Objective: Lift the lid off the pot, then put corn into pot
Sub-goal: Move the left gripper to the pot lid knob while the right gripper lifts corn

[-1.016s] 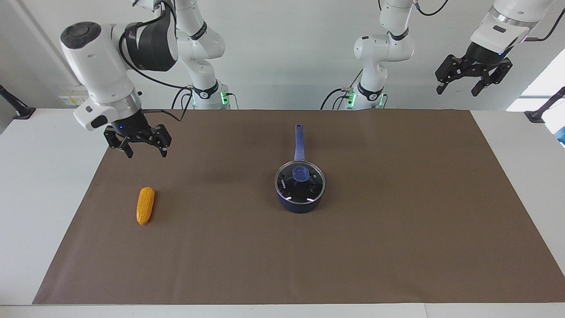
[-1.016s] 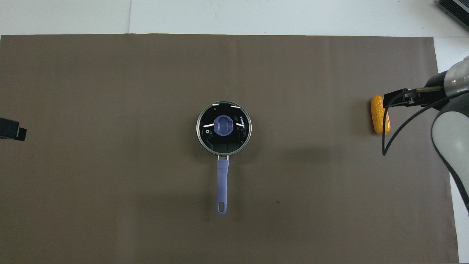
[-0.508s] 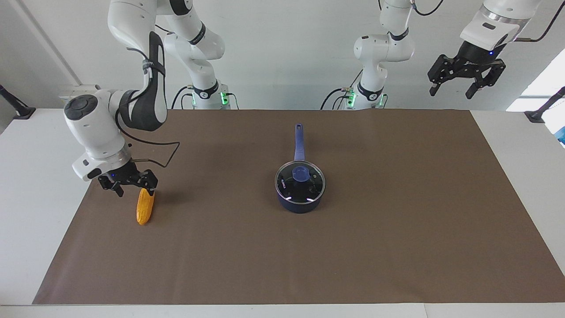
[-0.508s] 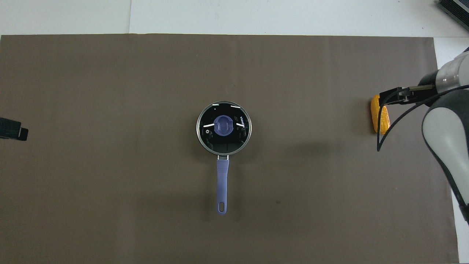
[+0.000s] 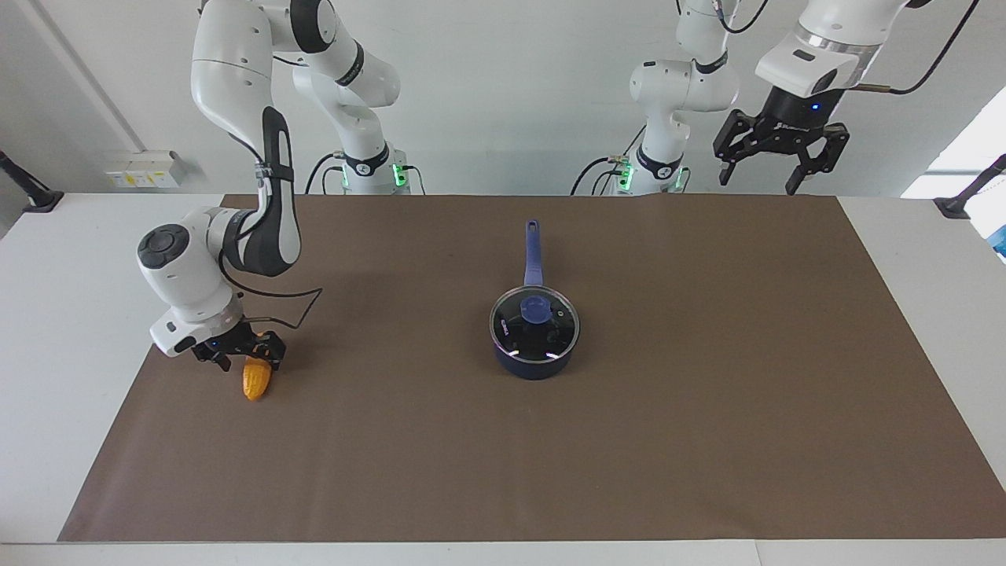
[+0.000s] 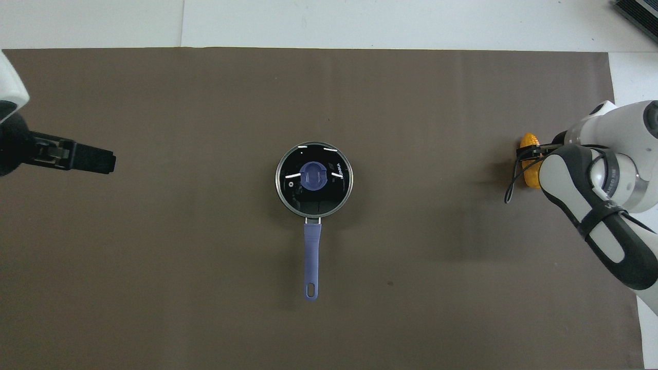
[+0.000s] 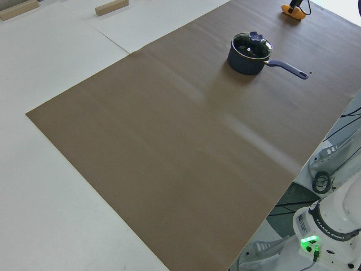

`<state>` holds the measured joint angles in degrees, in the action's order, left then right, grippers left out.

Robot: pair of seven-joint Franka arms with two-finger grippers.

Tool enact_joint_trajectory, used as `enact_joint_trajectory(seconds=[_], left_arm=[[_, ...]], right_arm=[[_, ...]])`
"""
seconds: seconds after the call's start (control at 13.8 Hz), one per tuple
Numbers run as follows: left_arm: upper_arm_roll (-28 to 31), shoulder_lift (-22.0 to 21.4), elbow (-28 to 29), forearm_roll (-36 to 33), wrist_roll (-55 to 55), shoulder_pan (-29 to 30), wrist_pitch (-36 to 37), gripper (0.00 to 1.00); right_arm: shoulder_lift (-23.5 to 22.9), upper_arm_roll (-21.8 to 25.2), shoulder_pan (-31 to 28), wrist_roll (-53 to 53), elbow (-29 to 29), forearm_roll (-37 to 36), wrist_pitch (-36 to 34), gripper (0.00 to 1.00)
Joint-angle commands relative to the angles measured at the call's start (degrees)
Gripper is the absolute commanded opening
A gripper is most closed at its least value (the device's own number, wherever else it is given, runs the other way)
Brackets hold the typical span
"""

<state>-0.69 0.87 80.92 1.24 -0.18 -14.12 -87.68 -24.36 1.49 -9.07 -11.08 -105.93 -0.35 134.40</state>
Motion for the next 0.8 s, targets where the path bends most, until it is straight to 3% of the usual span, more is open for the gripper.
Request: enact_joint_trajectory(seconds=[0.0, 0.07, 0.15, 0.22, 0.51, 0.73], left_arm=[[0.95, 2.11, 0.82, -0.19, -2.71, -3.88, -2.75, 1.0], [0.96, 3.16, 0.82, -0.45, -4.8, -5.64, -3.98, 1.0], [0.96, 4.48, 0.82, -0.54, -7.0, -7.4, -5.47, 1.0], [0.96, 5.62, 0.82, -0.63, -8.33, -8.2, -6.7, 1.0], [0.96, 10.54, 0.73, -1.07, -15.27, -13.2, -10.83, 1.0], [0.96, 14.33, 0.46, -1.07, -20.37, -16.11, -14.52, 1.0]], right_arm=[[1.25, -0.52, -0.08, -0.86, -2.0, -0.87, 0.34, 0.81], [1.25, -0.52, -0.16, -1.48, -2.0, -1.05, 0.08, 0.62], [1.34, -0.43, -0.16, -2.27, -2.09, -1.66, -0.01, 0.36], [1.34, -0.43, 0.01, -2.19, -2.09, -2.8, -0.1, 0.02], [1.16, -0.43, 0.45, -1.4, -0.43, -3.78, -1.5, 0.0], [2.56, -0.35, 1.68, -0.78, 4.48, -3.86, -9.38, 0.0]])
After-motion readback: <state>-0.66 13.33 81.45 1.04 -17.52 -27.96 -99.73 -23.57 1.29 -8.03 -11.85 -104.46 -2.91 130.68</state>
